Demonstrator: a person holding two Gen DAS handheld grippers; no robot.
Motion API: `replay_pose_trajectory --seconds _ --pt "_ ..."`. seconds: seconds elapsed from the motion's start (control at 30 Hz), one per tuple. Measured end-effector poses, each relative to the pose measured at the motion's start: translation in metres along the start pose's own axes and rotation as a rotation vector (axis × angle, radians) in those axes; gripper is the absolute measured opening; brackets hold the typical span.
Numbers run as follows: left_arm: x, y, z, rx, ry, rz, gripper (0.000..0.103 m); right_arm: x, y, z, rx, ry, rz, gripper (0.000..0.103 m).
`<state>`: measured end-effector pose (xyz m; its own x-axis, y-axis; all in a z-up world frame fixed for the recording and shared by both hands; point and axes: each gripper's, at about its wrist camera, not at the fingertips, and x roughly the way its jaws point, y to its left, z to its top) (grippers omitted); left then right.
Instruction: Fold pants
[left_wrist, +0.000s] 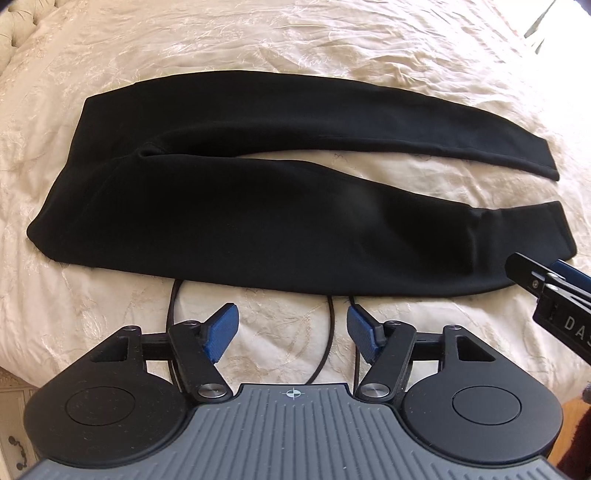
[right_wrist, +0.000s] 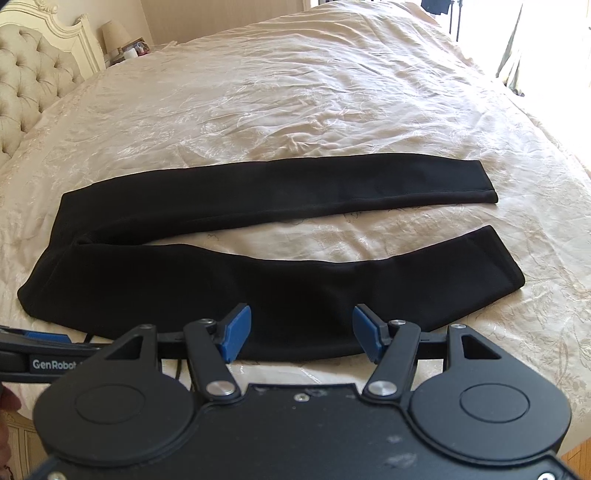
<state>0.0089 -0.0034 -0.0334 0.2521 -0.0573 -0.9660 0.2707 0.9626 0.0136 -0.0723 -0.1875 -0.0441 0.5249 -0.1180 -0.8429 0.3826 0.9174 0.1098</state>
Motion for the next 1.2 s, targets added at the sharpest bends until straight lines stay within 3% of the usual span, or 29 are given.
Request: replay_pose_trajectory --seconds 0.33,0.57,0.9,1.2 --pt "0.011 -0.008 0.007 -0.001 -0.039 0.065 0.062 0.015 -0.058 -0.003 0.163 -0.045 -0.233 0.064" --pt "0.021 -0.019 0.015 0.019 0.019 0.026 0.062 0.044 -0.112 -0.003 0.328 0.060 -0.233 0.063" --pt "0.017 -0.028 0.027 0.040 -0.003 0.042 0.062 0.072 -0.182 0.005 0.486 0.067 -0.335 0.064" --pt "0.026 -0.032 0.035 0.040 0.023 0.071 0.062 0.098 -0.208 0.004 0.573 0.109 -0.295 0.064"
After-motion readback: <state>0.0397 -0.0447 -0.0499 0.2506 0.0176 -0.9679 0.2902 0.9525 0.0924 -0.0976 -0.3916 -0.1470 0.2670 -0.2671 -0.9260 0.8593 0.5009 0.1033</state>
